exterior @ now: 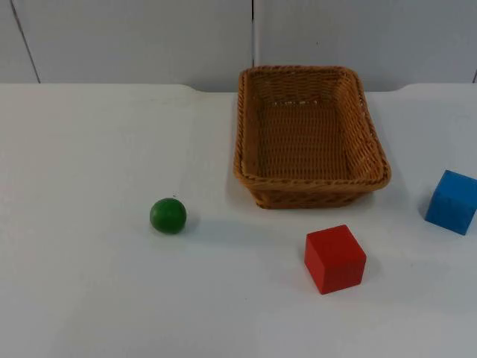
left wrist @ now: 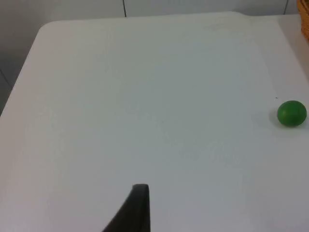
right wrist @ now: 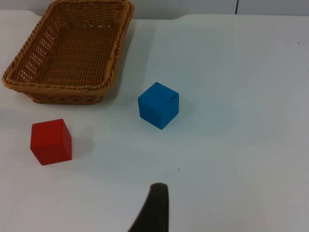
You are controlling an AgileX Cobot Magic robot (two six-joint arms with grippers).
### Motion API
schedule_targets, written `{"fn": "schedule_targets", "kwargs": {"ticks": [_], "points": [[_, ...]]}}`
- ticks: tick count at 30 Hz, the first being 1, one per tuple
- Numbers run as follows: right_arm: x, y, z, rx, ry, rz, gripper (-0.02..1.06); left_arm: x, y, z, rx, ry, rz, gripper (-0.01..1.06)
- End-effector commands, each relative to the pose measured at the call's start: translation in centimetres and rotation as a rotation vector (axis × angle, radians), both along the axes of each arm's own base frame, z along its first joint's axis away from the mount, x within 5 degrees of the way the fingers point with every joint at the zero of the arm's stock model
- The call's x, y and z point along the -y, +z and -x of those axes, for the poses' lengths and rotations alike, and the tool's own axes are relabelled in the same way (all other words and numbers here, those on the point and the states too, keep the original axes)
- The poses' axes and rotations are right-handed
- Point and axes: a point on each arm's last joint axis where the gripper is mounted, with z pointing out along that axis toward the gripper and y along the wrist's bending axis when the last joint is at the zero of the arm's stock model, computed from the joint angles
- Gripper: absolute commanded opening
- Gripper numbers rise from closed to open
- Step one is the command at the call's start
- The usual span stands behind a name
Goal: Place all geometric objects except the red cube into the basket.
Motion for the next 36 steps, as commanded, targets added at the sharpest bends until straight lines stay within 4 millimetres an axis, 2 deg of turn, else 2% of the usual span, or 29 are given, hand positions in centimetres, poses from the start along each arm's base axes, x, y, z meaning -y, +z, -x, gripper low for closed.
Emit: {"fn": "schedule_targets", "kwargs": {"ticks": [1, 3, 8, 12, 13, 18, 19, 20, 25, 27, 28, 30, 31, 32, 36], "points": [[0.0, -0.1, -0.1, 0.006, -0.003, 0.014, 0.78, 0.2, -0.1, 0.0, -0.003, -0.008, 0.021, 1.05], [0.0, -0.1, -0.1, 0.006, -0.003, 0.014, 0.78, 0.3, 0.4, 0.2, 0.019, -0.016, 0.043, 1.05], [0.0, -0.1, -0.1, 0.006, -0.003, 0.014, 0.78, 0.5, 2.6, -1.1, -0.008, -0.029, 0.07, 1.05], [0.0, -0.1, -0.1, 0.006, -0.003, 0.014, 0.78, 0.5, 4.2, -4.1, -0.099, -0.03, 0.059, 1.05], [0.0, -0.1, -0.1, 0.006, -0.003, 0.014, 0.78, 0.5, 4.2, -4.1, -0.099, -0.03, 0.059, 1.05], [0.0, -0.1, -0.1, 0.006, -0.003, 0.014, 0.78, 0.6, 5.0, -8.9, -0.225, -0.058, 0.036, 1.05], [0.0, -0.1, -0.1, 0.006, -0.003, 0.014, 0.78, 0.6, 5.0, -8.9, -0.225, -0.058, 0.036, 1.05], [0.0, -0.1, -0.1, 0.006, -0.003, 0.014, 0.78, 0.7, 5.0, -10.0, -0.252, -0.068, 0.031, 1.05], [0.0, -0.1, -0.1, 0.006, -0.003, 0.014, 0.78, 1.6, 4.5, -15.0, -0.407, -0.18, 0.058, 1.03], [0.0, -0.1, -0.1, 0.006, -0.003, 0.014, 0.78, 1.7, 4.4, -15.5, -0.422, -0.193, 0.066, 1.02], [0.0, -0.1, -0.1, 0.006, -0.003, 0.014, 0.78, 2.0, 3.9, -17.1, -0.469, -0.224, 0.086, 0.97], [0.0, -0.1, -0.1, 0.006, -0.003, 0.014, 0.78, 2.4, 2.9, -18.8, -0.532, -0.268, 0.11, 0.89], [0.0, -0.1, -0.1, 0.006, -0.003, 0.014, 0.78, 2.5, 2.2, -19.7, -0.57, -0.277, 0.124, 0.87], [0.0, -0.1, -0.1, 0.006, -0.003, 0.014, 0.78, 2.5, 2.2, -19.7, -0.57, -0.277, 0.124, 0.87], [0.0, -0.1, -0.1, 0.006, -0.003, 0.014, 0.78, 3.1, -1.0, -22.7, -0.681, -0.289, 0.141, 0.87]]}}
